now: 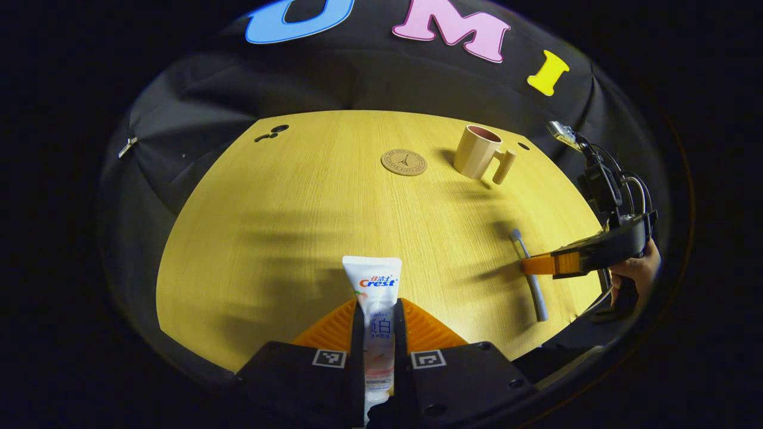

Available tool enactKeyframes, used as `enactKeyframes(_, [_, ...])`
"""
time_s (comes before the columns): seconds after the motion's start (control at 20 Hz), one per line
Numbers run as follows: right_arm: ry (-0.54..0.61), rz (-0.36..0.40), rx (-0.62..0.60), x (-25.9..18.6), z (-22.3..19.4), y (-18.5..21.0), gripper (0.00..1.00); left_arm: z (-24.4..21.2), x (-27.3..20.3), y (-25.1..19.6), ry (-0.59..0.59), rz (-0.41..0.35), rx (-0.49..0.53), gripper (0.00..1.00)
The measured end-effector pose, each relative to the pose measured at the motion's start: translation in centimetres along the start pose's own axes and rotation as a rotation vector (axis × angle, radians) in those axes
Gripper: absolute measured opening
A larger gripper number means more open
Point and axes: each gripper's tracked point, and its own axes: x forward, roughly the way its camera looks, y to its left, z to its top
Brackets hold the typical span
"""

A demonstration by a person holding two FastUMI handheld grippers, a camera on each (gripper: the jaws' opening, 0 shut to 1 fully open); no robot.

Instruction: Put the toothbrush and toothpaste on the desktop into the cup, then pick up the cup and place it on the coaster on the desktop.

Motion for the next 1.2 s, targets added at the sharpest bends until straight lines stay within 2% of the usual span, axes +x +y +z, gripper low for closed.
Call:
enactKeyframes(0.1, [-0.004, 0.016, -0.018, -0.1, -0.1, 0.1, 0.10, 0.0, -0.1, -0.2, -0.010, 0.003, -0.008, 0.29])
enactKeyframes(0.3, [-0.033, 0.045, -0.008, -0.2, 0.0, 0.0, 0.07, 0.4, -0.6, -0.9, -0.030, 0.004, -0.013, 0.25])
enactKeyframes(0.6, [-0.200, 0.140, 0.038, -3.2, 2.0, 0.5, 0.06, 2.2, -1.5, -2.5, -0.111, -0.027, -0.067, 0.25])
enactKeyframes(0.65, [-0.232, 0.152, 0.051, -3.9, 2.4, 0.4, 0.06, 2.8, -1.6, -2.6, -0.135, -0.030, -0.075, 0.24])
enactKeyframes(0.7, [-0.265, 0.164, 0.061, -4.6, 2.9, 0.2, 0.06, 3.5, -1.6, -2.8, -0.158, -0.034, -0.081, 0.29])
enactKeyframes(0.75, [-0.298, 0.180, 0.069, -5.3, 3.3, 0.1, 0.06, 4.1, -1.7, -3.1, -0.181, -0.037, -0.086, 0.24])
enactKeyframes(0.85, [-0.382, 0.223, 0.084, -7.0, 4.7, 0.1, 0.06, 5.6, -1.9, -3.7, -0.226, -0.053, -0.093, 0.24])
enactKeyframes(1.0, [-0.484, 0.289, 0.098, -9.4, 6.0, -0.3, 0.06, 8.6, -1.7, -5.4, -0.303, -0.100, -0.112, 0.24])
enactKeyframes(1.2, [-0.564, 0.330, 0.118, -10.6, 8.4, -1.3, 0.07, 13.7, -1.1, -8.1, -0.438, -0.171, -0.149, 0.24])
